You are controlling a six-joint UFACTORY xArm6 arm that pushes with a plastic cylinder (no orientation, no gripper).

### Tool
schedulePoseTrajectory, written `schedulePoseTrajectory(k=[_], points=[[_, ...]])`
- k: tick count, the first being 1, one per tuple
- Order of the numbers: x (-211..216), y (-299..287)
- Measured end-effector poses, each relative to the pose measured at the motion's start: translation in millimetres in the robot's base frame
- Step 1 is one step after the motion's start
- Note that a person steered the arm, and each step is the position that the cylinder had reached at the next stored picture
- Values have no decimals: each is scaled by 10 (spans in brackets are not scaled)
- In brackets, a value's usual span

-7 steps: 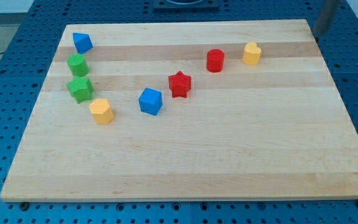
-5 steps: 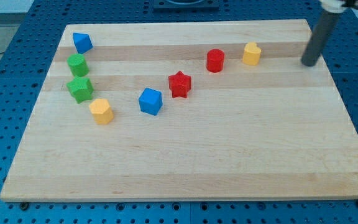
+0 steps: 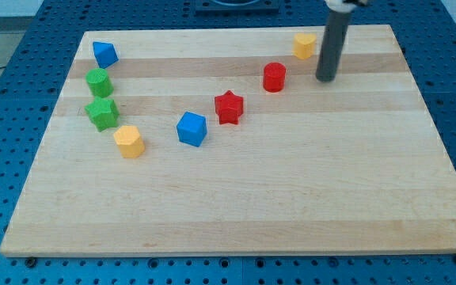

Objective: Keep yellow heart and red circle in vertical line

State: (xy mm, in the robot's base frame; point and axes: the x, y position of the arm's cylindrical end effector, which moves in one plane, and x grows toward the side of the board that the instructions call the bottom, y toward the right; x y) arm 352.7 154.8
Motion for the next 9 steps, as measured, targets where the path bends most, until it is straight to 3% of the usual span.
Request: schedulePoseTrajectory(k=[1, 2, 3, 4, 5, 6, 7, 9], points=[[680, -365], [375, -1348], [-165, -1368], [-37, -871], [-30, -798], [235, -893], [-6, -952], [-64, -626]])
